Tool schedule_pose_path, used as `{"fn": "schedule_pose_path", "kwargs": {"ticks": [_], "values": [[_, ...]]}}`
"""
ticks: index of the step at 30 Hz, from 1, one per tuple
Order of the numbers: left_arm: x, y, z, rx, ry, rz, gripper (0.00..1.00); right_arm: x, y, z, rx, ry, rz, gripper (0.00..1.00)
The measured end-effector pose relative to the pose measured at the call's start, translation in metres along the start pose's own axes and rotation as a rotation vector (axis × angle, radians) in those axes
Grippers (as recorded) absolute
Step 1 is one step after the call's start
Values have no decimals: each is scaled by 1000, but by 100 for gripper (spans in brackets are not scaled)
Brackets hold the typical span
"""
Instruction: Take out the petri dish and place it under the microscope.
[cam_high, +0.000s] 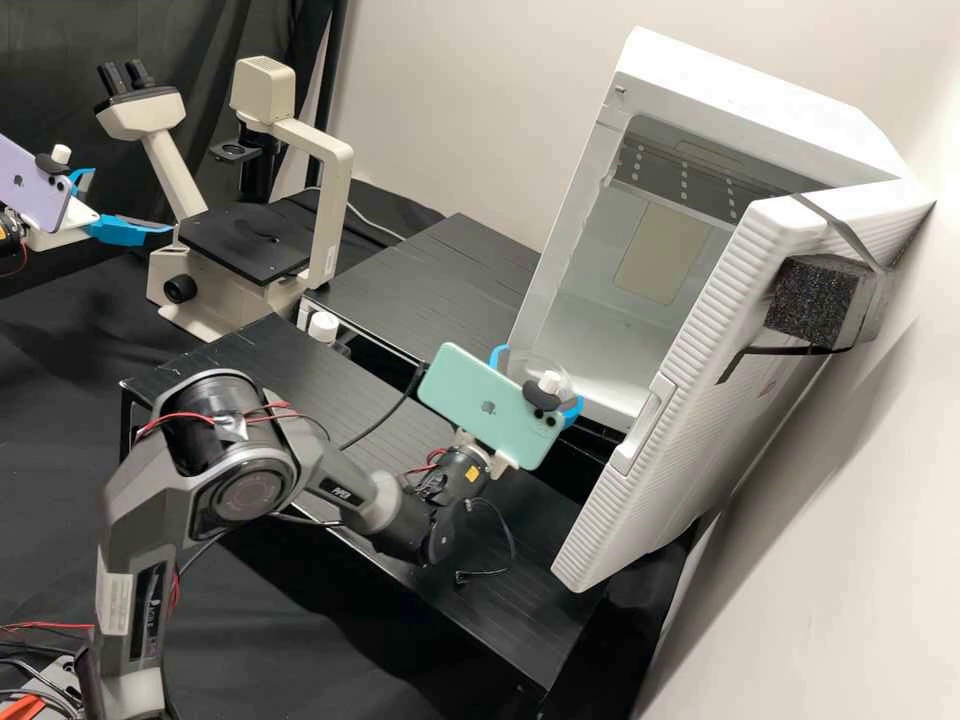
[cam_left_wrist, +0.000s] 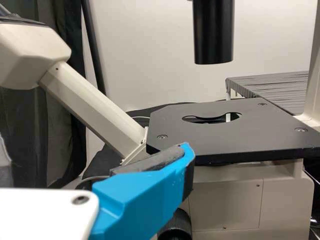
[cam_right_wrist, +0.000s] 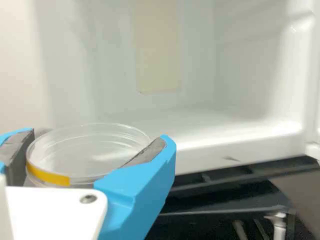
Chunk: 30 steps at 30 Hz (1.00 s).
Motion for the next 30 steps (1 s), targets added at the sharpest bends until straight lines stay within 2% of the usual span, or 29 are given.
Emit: {"fn": "schedule_pose_path", "kwargs": {"ticks": [6, 15, 18, 27, 30], "values": [[0, 0, 0, 0, 0, 0, 100, -20, -24, -34, -12, 111, -39, 0], [0, 0, 0, 0, 0, 0, 100, -20, -81, -88, -24, 276, -184, 0], [0, 0, 0, 0, 0, 0, 100, -16, -98, -102, -24, 290, -220, 0], [0, 0, 0, 0, 0, 0, 100, 7, -144, -134, -60, 287, -309, 0], [0, 0, 0, 0, 0, 0, 100, 15, -154, -142, -55, 291, -321, 0]]}}
